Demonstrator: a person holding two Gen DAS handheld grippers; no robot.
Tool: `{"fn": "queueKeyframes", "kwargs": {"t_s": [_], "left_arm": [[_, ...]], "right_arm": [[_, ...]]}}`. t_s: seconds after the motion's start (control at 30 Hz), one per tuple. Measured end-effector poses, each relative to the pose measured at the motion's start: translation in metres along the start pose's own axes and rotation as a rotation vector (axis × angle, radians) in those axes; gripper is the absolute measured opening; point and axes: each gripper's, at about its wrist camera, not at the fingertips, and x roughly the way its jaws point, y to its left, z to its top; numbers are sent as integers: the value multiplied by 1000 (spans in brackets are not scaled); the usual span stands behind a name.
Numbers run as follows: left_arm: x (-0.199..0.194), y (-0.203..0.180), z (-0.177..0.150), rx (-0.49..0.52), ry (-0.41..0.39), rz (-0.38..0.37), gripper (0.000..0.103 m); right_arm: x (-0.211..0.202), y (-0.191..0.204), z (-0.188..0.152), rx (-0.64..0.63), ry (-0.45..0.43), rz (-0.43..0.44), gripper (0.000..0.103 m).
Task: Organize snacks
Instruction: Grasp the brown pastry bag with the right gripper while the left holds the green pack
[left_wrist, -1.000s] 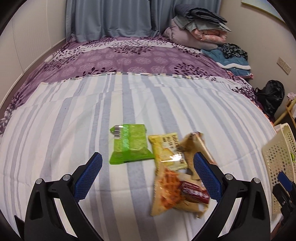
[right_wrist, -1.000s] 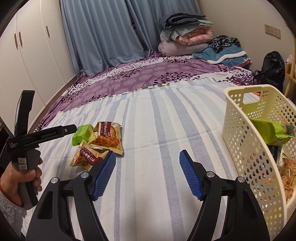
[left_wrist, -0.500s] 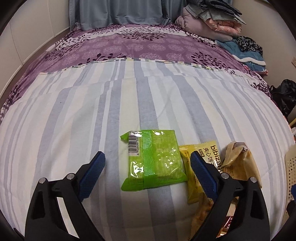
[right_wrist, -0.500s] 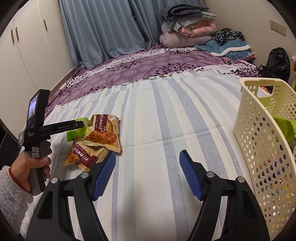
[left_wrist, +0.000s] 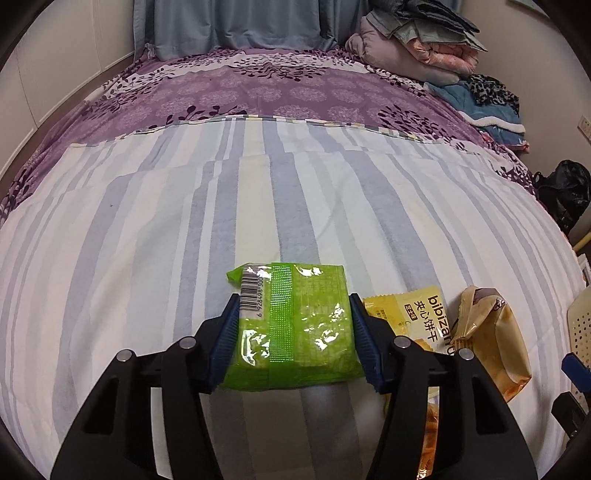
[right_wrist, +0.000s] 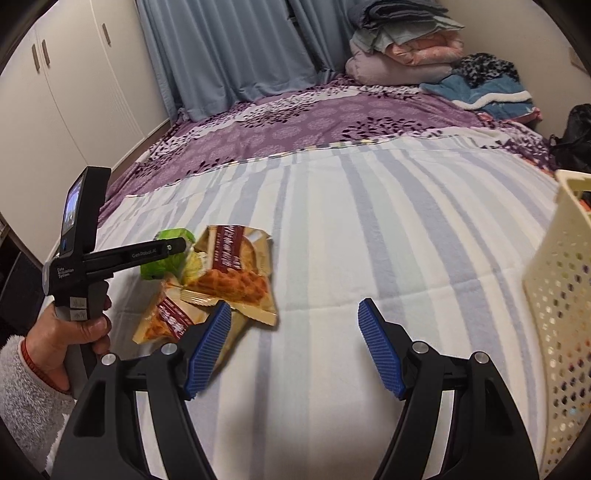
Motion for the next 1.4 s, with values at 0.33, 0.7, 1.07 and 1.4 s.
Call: {"fn": "queueKeyframes", "kwargs": {"t_s": [0.33,0.7,1.07,1.4], "left_arm": [[-15,11,-3,-19,-28,-15,58],[-32,23,-8,-44,-49,-32,58],[-40,22,-15,-54,-52,-46,58],[-68,10,-19,-20,-93,-39,58]], "right_arm": [[45,29,22,-41,44,92,71],[86,42,35,-73,95,62,59],[74,40,29,-100,88,53,40],[34,27,20,-60,28,20,39]]}}
